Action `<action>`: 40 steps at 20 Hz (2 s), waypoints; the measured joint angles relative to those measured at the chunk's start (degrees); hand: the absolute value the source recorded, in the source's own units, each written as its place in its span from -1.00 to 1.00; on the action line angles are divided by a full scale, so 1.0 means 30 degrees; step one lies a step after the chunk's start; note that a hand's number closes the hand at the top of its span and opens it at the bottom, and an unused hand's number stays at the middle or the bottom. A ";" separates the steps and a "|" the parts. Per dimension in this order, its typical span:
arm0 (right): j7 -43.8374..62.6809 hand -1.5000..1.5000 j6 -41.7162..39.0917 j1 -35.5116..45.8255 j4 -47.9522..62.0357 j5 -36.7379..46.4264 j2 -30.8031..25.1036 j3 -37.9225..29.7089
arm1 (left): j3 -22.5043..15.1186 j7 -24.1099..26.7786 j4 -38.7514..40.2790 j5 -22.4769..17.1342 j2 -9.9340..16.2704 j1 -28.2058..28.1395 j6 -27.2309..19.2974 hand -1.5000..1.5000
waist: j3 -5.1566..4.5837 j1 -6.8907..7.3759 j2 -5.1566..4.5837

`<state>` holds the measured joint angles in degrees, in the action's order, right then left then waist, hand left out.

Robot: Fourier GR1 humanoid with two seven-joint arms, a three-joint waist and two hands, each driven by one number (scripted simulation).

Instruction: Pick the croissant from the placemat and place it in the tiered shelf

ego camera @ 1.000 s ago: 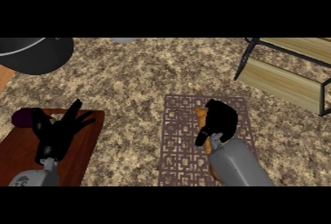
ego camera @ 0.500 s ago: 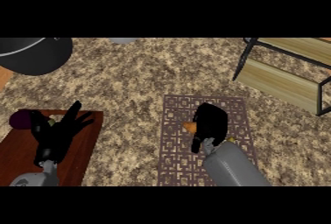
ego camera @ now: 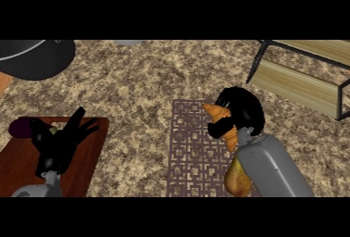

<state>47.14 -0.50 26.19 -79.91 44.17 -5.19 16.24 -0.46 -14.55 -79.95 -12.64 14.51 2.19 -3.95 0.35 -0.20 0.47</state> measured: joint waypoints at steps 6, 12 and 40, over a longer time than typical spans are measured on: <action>0.2160 1.00 -0.0648 0.1539 -0.4576 0.1067 -0.0642 -0.0533 | 0.0059 -0.0033 -0.0135 0.0137 -0.0060 -0.0203 -0.0068 0.00 | 0.0006 -0.0159 0.0080; 0.4345 1.00 -0.2600 0.3494 -0.8861 0.2039 -0.1829 -0.1960 | 0.0115 0.0004 -0.0304 0.0225 -0.0131 -0.0383 -0.0095 0.00 | -0.0010 -0.0232 0.0113; 0.0636 1.00 -0.7172 1.2954 0.0883 -0.0949 -0.9963 -1.1496 | 0.0384 -0.0204 -0.0263 0.0351 -0.0344 -0.0008 0.0601 0.00 | -0.0037 0.0247 -0.0108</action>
<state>49.04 -22.02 65.05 -77.26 41.32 -35.08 -18.24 0.69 -15.16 -80.74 -11.58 13.48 2.16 -2.15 0.24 0.54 0.14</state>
